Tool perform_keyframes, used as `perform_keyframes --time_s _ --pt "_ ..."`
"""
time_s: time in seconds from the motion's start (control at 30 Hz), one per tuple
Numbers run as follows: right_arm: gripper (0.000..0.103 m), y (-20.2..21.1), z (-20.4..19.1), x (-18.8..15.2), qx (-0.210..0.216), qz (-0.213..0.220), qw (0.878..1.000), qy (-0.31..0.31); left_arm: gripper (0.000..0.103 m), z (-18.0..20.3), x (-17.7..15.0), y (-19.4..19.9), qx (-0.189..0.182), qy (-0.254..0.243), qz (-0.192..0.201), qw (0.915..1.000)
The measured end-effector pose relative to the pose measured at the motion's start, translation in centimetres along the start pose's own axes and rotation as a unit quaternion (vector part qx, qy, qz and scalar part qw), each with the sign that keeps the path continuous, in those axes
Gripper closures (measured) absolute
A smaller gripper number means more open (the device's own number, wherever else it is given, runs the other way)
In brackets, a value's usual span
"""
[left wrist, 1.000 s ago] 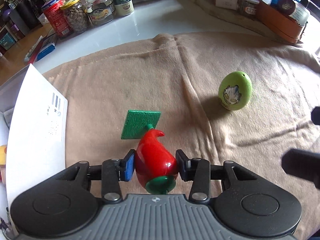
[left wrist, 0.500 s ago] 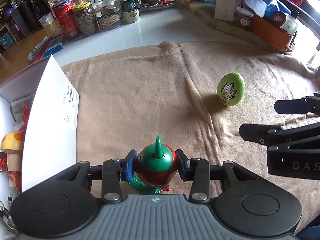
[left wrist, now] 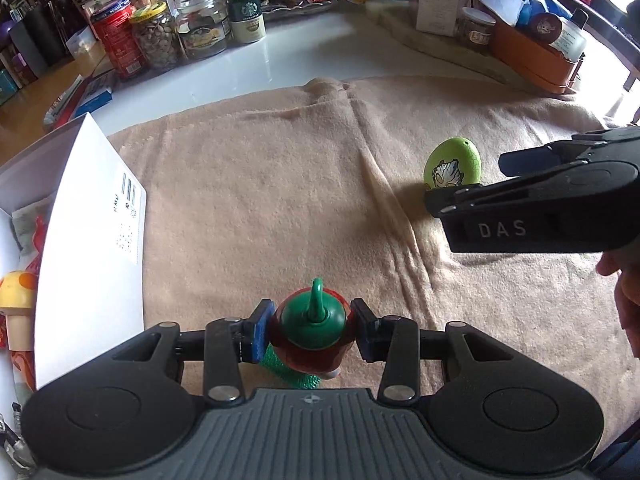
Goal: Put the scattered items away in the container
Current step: 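Lower the right gripper around the green egg while the left gripper holds the pepper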
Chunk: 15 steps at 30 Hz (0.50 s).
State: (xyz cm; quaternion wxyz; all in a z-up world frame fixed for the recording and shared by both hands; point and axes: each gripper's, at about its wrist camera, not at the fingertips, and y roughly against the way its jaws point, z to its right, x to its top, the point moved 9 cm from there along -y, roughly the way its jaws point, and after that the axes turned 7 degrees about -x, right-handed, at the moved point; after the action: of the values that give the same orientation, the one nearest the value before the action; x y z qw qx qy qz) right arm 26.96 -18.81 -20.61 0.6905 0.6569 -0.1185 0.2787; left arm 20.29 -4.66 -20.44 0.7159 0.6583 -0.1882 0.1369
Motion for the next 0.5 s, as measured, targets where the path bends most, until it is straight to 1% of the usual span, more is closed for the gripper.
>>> perform_keyframes --time_s 0.1,0.2,0.23,0.27,0.33,0.4,0.5 --pt "0.032 -1.0 0.0 0.4 0.006 -0.003 1.000 -0.005 0.061 -0.1 0.1 0.0 -0.002 0.002 -0.002 1.0000" --pt "0.032 -1.6 -0.1 0.7 0.010 0.004 1.000 -0.003 0.061 -0.2 0.0 -0.2 0.000 0.002 -0.004 1.0000" --pt "0.033 -1.6 -0.1 0.8 0.011 0.008 1.000 -0.002 0.061 -0.2 -0.1 -0.2 0.001 0.002 -0.005 1.0000" --pt "0.038 -1.6 -0.1 0.9 0.012 0.011 1.000 -0.002 0.061 -0.3 -0.1 -0.2 0.002 0.002 -0.006 1.0000" --pt "0.043 -1.5 0.0 1.1 0.016 0.016 1.000 -0.002 0.061 -0.5 -0.1 -0.3 0.002 0.004 -0.007 1.0000" --pt "0.043 -1.6 0.2 1.3 0.019 0.015 1.000 -0.005 0.061 -0.6 0.0 -0.4 0.002 0.005 -0.008 0.9999" --pt "0.043 -2.1 0.6 1.5 0.007 0.012 1.000 -0.005 0.061 -0.7 0.0 -0.5 0.001 0.006 -0.010 0.9999"
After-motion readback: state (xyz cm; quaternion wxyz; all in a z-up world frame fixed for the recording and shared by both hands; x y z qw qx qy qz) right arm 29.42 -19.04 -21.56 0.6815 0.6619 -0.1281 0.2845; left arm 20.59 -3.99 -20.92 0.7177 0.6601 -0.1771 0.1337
